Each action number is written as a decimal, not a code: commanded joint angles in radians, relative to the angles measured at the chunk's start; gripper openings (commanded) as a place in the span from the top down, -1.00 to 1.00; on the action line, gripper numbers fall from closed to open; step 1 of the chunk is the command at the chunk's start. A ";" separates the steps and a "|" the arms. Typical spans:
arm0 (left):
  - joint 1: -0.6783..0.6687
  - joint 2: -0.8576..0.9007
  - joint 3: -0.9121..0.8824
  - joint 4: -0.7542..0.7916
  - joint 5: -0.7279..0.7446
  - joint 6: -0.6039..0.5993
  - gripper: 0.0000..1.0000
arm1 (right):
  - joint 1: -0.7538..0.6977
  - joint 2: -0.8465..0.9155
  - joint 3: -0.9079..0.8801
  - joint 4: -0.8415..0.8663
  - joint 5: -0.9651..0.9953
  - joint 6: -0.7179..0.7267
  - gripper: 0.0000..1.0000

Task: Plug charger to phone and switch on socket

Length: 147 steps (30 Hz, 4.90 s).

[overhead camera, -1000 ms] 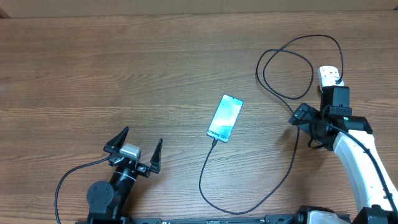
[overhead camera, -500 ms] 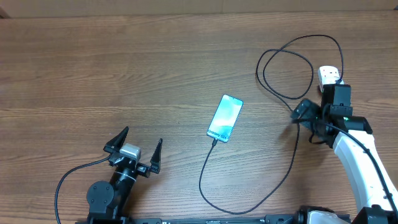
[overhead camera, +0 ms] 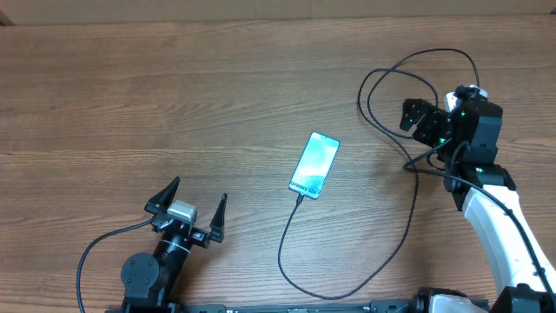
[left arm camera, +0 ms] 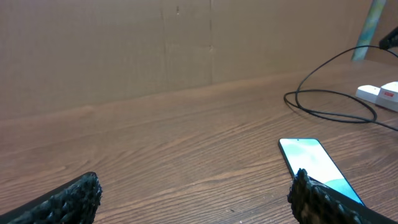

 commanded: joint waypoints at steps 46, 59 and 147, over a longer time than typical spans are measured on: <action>0.004 -0.011 -0.003 0.001 -0.006 -0.013 -1.00 | 0.129 -0.595 -0.776 0.432 -0.072 -0.241 -1.00; 0.004 -0.011 -0.003 0.001 -0.006 -0.013 -1.00 | 0.129 -0.863 -0.778 0.134 -0.064 -0.241 -1.00; 0.004 -0.011 -0.003 0.001 -0.006 -0.013 -1.00 | 0.133 -1.337 -0.778 0.059 -0.057 -0.237 -1.00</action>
